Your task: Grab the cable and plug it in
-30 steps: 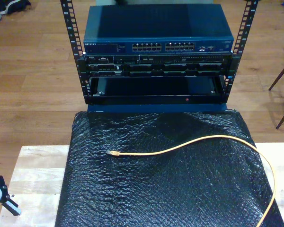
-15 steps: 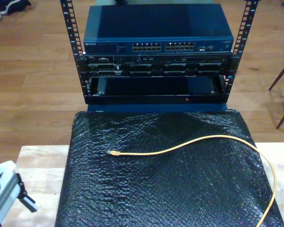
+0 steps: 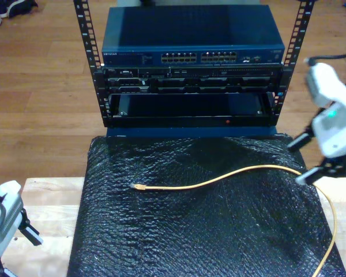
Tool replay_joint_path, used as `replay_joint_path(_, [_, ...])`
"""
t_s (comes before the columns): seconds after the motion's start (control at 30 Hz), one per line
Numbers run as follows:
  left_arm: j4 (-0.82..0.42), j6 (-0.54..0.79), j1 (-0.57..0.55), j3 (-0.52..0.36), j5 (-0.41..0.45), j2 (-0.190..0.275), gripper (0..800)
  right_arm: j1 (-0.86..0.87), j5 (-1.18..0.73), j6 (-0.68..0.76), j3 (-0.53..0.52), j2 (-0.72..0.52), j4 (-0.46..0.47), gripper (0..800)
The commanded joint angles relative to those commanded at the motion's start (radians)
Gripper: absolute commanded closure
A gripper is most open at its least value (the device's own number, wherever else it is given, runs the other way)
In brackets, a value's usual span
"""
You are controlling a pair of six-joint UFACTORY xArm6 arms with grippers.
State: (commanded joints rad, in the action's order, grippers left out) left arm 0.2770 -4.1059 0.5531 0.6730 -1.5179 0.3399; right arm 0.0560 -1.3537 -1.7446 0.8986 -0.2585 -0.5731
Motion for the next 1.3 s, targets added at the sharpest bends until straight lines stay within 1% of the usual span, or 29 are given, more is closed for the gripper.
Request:
replay_joint_path(0.13, [0.000,-0.018,-0.005,0.000,0.002,-0.002,0,-0.117,0.069,0.064,0.002,0.044,0.057,10])
replay_joint_path(0.27, [0.003,-0.058,-0.037,-0.002,0.002,-0.002,0,-0.203,0.137,0.118,0.002,0.084,0.117,11])
replay_joint_path(0.53, [0.003,-0.144,-0.103,-0.006,0.012,-0.005,0,-0.345,0.203,0.206,0.048,0.172,0.155,22])
replay_joint_path(0.67, [0.003,-0.164,-0.112,-0.008,0.029,-0.005,0,-0.414,0.295,0.242,0.058,0.209,0.183,34])
replay_joint_path(0.8, [0.003,-0.164,-0.112,-0.008,0.031,-0.005,0,-0.486,0.370,0.336,0.075,0.250,0.259,43])
replay_joint_path(0.93, [0.003,-0.163,-0.112,-0.009,0.029,-0.003,0,-0.555,0.402,0.450,0.130,0.322,0.374,41])
replay_joint_path(1.07, [0.003,-0.164,-0.106,-0.014,0.028,0.000,0,-0.615,0.420,0.569,0.199,0.400,0.457,38])
replay_joint_path(1.17, [0.003,-0.176,-0.103,-0.014,0.028,0.002,0,-0.646,0.420,0.646,0.250,0.448,0.485,37])
replay_joint_path(1.3, [0.003,-0.198,-0.100,-0.011,0.028,0.002,0,-0.678,0.420,0.701,0.316,0.512,0.491,37])
